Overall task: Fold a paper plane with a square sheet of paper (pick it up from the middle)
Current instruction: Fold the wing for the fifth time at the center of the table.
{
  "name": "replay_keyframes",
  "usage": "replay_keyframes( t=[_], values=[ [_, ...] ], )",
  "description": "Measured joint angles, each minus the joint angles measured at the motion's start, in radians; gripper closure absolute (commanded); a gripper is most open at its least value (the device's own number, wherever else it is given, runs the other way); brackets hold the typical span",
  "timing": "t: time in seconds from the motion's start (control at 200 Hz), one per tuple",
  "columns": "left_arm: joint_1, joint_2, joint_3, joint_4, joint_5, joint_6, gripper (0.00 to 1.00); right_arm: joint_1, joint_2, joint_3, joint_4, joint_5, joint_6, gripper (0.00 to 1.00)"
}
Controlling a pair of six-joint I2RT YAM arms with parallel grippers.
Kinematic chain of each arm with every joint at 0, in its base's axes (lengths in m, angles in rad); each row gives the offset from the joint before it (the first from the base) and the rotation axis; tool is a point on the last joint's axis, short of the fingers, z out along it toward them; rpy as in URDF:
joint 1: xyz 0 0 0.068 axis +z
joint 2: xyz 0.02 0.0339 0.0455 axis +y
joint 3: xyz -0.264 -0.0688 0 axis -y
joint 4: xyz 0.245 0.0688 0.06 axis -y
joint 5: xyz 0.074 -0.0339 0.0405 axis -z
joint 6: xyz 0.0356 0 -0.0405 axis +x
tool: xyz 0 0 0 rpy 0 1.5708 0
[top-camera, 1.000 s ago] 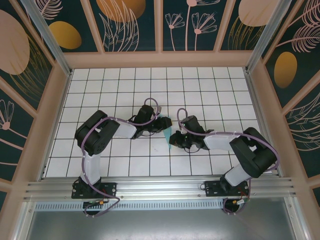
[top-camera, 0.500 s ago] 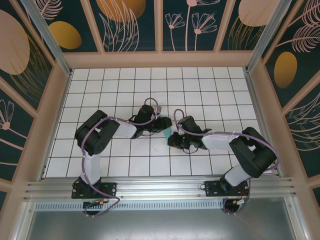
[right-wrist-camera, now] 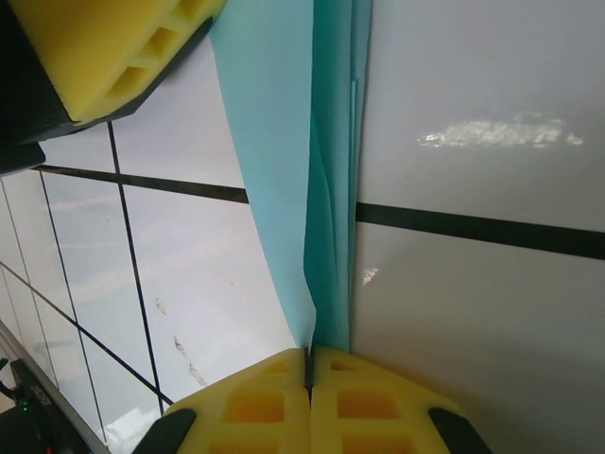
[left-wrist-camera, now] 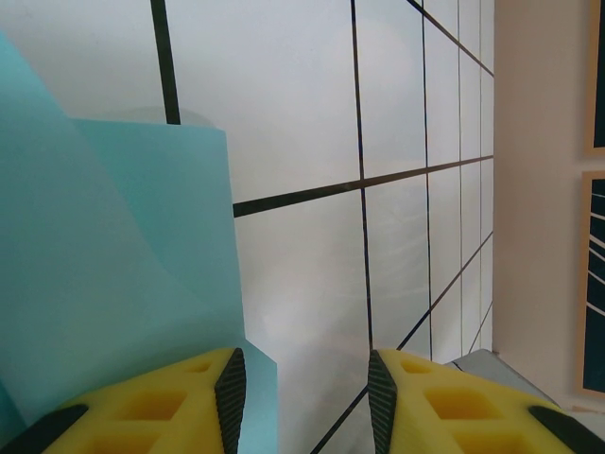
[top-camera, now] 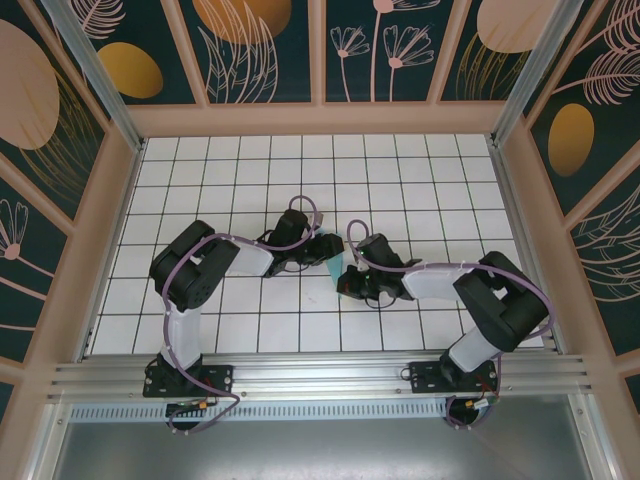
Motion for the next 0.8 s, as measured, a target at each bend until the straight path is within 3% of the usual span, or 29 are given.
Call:
replay_keyframes(
  t=[0.23, 0.285, 0.43, 0.565, 0.666, 0.726, 0.801],
  values=[
    [0.0, 0.0, 0.001, -0.002, 0.0, 0.004, 0.59, -0.008, -0.013, -0.04, 0.07, -0.01, 0.034, 0.96],
    [0.0, 0.0, 0.001, -0.003, 0.0, 0.005, 0.59, -0.009, -0.021, -0.04, 0.065, -0.008, 0.035, 0.9],
    [0.0, 0.0, 0.001, -0.005, 0.0, 0.007, 0.6, -0.014, -0.069, -0.04, 0.03, 0.002, 0.039, 0.83],
    [0.0, 0.002, 0.003, -0.005, 0.002, 0.007, 0.6, -0.015, -0.124, -0.04, -0.014, 0.021, 0.038, 0.81],
    [0.0, 0.002, 0.005, -0.009, 0.003, 0.008, 0.6, -0.015, -0.146, -0.029, -0.037, 0.042, 0.036, 0.86],
    [0.0, 0.002, 0.005, -0.009, 0.003, 0.011, 0.6, -0.015, -0.149, -0.02, -0.034, 0.041, 0.033, 0.95],
    [0.0, 0.002, 0.005, -0.009, 0.003, 0.011, 0.6, -0.015, -0.149, -0.016, -0.015, 0.032, 0.032, 0.97]
  ],
)
